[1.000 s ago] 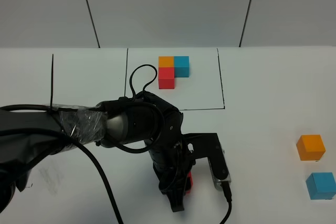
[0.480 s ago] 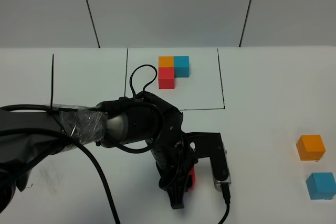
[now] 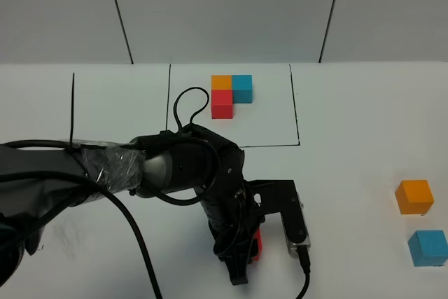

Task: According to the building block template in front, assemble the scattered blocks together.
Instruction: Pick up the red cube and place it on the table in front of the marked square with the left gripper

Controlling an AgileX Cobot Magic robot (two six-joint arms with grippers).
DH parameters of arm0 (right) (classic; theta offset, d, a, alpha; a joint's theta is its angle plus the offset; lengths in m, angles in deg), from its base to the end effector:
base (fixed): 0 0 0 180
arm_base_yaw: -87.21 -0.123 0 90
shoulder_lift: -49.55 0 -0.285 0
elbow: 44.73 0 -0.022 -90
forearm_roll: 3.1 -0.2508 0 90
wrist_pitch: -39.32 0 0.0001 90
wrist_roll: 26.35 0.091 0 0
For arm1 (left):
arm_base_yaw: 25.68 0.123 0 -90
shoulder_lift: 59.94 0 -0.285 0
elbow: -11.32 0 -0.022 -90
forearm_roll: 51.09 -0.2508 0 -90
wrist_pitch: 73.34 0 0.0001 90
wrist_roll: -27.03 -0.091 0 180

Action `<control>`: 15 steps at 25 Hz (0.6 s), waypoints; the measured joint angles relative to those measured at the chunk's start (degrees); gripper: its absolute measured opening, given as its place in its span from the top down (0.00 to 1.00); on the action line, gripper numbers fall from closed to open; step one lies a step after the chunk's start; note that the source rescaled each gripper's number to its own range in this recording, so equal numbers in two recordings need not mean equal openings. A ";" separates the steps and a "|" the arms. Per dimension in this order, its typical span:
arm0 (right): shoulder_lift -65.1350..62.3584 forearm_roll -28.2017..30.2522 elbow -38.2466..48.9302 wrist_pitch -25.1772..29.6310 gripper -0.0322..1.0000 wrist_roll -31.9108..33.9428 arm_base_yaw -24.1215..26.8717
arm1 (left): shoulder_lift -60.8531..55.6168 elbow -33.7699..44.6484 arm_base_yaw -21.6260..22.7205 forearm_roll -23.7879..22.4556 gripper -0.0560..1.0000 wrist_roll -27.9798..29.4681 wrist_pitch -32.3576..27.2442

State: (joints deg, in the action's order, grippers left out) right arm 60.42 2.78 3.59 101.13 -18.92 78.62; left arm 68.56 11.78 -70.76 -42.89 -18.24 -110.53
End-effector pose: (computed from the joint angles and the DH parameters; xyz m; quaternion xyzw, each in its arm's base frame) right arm 0.0032 -0.0078 0.2775 -0.0076 0.8692 0.0178 0.4941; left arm 0.2828 -0.2947 0.1175 0.6661 0.7344 -0.0496 0.1203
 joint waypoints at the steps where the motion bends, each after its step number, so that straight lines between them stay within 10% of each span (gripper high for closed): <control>1: 0.00 0.00 0.00 0.00 0.46 0.00 0.00 | 0.11 0.00 0.00 0.00 0.95 0.00 -0.25; 15: 0.00 0.00 0.00 0.00 0.46 0.00 0.00 | 1.57 0.62 0.00 0.00 0.95 0.51 -0.10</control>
State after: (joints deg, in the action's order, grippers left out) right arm 60.42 2.78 3.59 101.13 -18.92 78.62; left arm 70.13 12.41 -70.76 -42.89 -17.72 -110.63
